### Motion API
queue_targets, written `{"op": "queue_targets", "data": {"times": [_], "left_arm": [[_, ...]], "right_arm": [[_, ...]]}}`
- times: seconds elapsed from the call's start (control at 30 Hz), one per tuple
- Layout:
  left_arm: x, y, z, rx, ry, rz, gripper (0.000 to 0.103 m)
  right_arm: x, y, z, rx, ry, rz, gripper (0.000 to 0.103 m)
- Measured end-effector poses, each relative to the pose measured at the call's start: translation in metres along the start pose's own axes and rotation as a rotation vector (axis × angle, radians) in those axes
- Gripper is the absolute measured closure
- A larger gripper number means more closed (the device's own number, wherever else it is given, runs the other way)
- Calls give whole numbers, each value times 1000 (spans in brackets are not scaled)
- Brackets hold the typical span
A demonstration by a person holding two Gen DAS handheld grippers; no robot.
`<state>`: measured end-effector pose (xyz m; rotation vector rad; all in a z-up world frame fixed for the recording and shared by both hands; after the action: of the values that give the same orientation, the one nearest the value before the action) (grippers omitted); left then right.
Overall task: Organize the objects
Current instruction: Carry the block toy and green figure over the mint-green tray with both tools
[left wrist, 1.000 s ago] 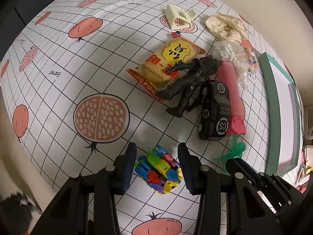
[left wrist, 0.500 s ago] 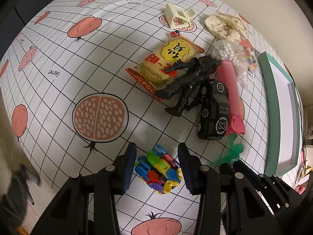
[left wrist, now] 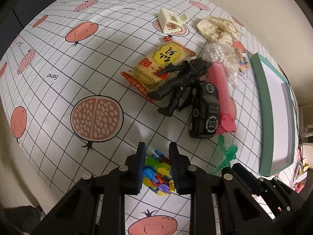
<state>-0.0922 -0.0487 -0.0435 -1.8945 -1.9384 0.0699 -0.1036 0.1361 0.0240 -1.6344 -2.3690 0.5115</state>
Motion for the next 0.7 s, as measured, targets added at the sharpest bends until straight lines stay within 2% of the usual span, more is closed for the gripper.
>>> {"op": "queue_targets", "data": {"times": [0.1, 0.13, 0.33, 0.7], "left_arm": [[-1, 3, -2, 12, 6, 11, 84], [-1, 5, -4, 18, 19, 11, 91], [-7, 10, -3, 29, 15, 9, 91], [-28, 13, -11, 65, 79, -43, 91]], "right_arm": [[7, 2, -6, 14, 4, 10, 89], [6, 6, -10, 18, 6, 14, 89], [11, 6, -19, 43, -3, 46, 89], [33, 7, -34, 86, -4, 91, 89]]}}
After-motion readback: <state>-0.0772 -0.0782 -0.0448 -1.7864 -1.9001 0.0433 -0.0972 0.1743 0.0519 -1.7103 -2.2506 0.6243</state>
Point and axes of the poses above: each gripper's, at about its wrist camera, not at the fingertips, and z roughly the way its jaws point, x to its right, y to its underside, the point moved 3 cm from there along z, roughly the way its jaws point, and after that the axes turned 8 degrees about x, right-handed, at the moved point
